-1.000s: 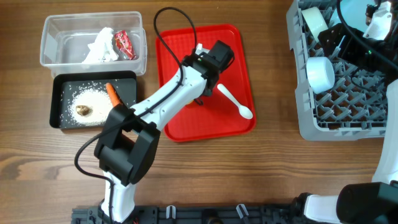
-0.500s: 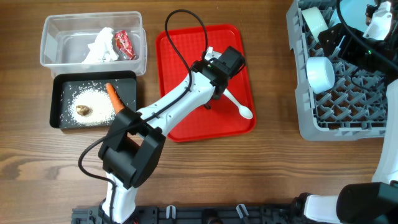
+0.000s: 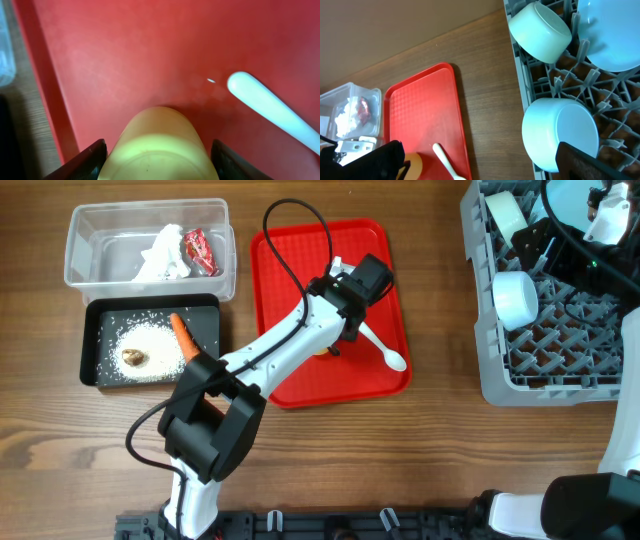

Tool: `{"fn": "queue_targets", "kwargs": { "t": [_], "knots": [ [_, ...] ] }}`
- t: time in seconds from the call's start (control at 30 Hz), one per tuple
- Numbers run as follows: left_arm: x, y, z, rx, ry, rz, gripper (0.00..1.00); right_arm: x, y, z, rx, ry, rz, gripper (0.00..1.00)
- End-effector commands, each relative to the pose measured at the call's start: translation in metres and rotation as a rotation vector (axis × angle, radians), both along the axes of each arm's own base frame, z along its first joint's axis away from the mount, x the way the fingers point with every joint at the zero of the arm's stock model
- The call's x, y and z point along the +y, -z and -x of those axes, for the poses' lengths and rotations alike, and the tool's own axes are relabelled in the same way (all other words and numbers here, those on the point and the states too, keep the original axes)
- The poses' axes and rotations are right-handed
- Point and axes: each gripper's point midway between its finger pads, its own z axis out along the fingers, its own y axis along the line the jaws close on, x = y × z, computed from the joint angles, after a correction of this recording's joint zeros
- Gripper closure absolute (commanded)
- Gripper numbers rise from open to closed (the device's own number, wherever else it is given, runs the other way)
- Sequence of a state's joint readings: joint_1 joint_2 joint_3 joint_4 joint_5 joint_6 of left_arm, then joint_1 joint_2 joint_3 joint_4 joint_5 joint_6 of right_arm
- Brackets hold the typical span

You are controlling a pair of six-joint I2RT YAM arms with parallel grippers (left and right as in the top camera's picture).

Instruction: Sort waste into correct bins and load items into the dishwasher rack

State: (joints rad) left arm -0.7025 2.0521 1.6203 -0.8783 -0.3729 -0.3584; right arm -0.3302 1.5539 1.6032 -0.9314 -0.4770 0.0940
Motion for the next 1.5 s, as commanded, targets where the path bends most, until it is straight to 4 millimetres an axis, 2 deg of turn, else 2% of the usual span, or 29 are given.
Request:
{"fn": "queue_targets", "kwargs": {
  "t": [0.0, 0.2, 0.33, 0.57, 0.67, 0.9, 1.03, 1.23, 1.37, 1.47],
  "knots": [
    [-0.009, 0.0, 0.008, 0.038, 0.004, 0.064, 0.37, 0.002, 0.01, -0.001, 0.031, 0.007, -0.011, 0.0],
    [-0.016, 0.002, 0.013, 0.06, 0.019, 0.091, 0.38, 0.002, 0.01, -0.002, 0.03, 0.007, -0.01, 0.0],
    [-0.021, 0.0, 0.012, 0.041, 0.029, 0.094, 0.33, 0.002, 0.01, -0.002, 0.03, 0.006, -0.01, 0.0],
    [-0.001, -0.011, -0.004, -0.082, -0.011, -0.04, 0.31, 0.002, 0.01, -0.002, 0.03, 0.006, -0.01, 0.0],
    [0.0, -0.011, -0.004, -0.085, -0.009, -0.045, 0.32, 0.002, 0.01, -0.002, 0.03, 0.007, -0.01, 0.0],
    [0.006, -0.006, 0.012, -0.019, 0.006, -0.085, 0.36, 0.002, 0.01, -0.001, 0.031, 0.007, -0.01, 0.0],
    [0.013, -0.003, 0.022, 0.026, 0.006, -0.113, 0.49, 0.002, 0.011, -0.001, 0.034, 0.007, -0.011, 0.0],
    [-0.004, 0.008, 0.036, 0.116, -0.026, 0.009, 0.55, 0.002, 0.011, -0.001, 0.033, 0.006, -0.011, 0.0],
    [-0.006, 0.01, 0.039, 0.122, -0.047, 0.025, 0.55, 0.002, 0.011, -0.001, 0.033, 0.006, -0.011, 0.0],
    [-0.001, 0.003, 0.038, 0.122, -0.066, 0.024, 0.5, 0.002, 0.011, -0.001, 0.033, 0.007, -0.011, 0.01]
  ]
}}
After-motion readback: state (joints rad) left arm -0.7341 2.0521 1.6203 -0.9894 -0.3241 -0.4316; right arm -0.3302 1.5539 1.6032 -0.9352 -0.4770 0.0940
